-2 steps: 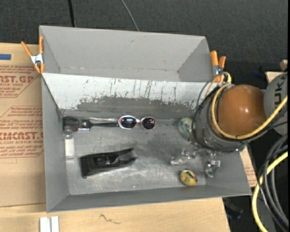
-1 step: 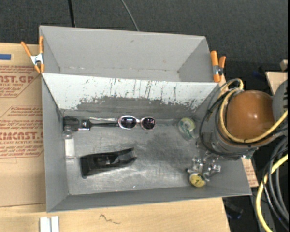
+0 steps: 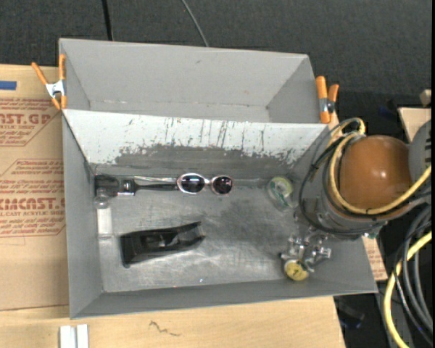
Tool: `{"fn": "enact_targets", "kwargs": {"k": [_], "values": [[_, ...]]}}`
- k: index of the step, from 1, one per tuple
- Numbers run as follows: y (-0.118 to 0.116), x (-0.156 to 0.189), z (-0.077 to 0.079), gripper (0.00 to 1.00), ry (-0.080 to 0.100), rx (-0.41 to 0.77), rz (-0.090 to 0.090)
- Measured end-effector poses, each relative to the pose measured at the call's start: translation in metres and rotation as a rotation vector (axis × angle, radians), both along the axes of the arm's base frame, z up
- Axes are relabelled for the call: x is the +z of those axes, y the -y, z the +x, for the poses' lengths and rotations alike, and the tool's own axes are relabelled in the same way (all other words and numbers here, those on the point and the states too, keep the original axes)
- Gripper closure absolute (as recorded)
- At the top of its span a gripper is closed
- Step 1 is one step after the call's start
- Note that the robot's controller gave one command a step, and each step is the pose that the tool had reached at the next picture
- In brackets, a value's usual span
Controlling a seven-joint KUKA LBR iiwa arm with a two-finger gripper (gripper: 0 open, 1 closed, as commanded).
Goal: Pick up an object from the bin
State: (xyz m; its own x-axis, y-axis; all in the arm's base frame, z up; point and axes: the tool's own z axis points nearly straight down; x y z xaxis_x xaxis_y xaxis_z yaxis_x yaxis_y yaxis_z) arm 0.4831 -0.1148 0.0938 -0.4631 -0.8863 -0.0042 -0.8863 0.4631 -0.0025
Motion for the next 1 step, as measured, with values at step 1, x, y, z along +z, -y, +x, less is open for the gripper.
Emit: {"fn": "enact_targets", "kwargs": {"k": [1], "values": [[-0.0085, 0.1265, 0.0242, 1.00, -0.003, 0.017, 0.000]]}}
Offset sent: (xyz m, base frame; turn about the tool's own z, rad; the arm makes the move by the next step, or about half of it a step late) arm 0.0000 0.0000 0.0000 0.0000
